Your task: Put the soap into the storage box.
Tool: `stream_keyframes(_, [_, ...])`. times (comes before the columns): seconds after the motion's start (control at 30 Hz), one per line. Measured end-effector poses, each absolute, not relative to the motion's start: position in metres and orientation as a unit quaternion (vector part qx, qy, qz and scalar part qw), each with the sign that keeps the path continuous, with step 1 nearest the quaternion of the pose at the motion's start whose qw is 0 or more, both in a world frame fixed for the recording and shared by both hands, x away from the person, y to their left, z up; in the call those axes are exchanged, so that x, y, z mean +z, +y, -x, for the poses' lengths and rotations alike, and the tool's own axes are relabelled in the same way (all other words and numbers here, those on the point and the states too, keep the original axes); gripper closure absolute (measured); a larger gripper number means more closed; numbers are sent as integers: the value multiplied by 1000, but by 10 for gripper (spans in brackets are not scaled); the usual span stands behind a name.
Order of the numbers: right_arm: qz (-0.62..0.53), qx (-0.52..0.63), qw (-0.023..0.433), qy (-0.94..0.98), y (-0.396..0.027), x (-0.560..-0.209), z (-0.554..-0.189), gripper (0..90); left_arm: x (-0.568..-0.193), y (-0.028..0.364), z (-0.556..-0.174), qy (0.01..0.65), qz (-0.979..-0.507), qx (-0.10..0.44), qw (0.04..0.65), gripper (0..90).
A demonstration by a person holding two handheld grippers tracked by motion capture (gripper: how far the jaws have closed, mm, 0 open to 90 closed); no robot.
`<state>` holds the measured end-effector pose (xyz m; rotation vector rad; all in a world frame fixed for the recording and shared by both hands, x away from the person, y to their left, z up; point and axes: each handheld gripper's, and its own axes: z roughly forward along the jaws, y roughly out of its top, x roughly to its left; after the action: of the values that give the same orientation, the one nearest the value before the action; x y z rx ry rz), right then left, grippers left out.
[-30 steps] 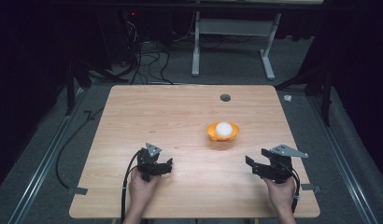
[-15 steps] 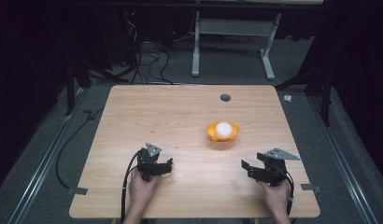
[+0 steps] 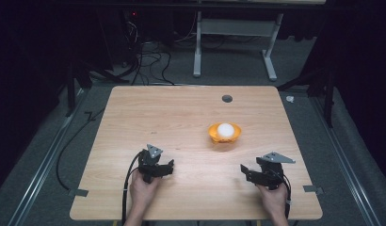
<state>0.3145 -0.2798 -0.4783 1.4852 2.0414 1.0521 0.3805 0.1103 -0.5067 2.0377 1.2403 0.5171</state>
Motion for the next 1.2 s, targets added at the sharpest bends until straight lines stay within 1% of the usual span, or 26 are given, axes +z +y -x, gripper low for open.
stream_keyframes(0.77, [-538, 343, 211, 740, -272, -501, -321, 257, -507, 110, -380, 477, -784, 199, 343, 175])
stream_keyframes(1.2, [-528, 313, 229, 756, -264, -502, -324, 231, -507, 110, -380, 477, -784, 199, 343, 174])
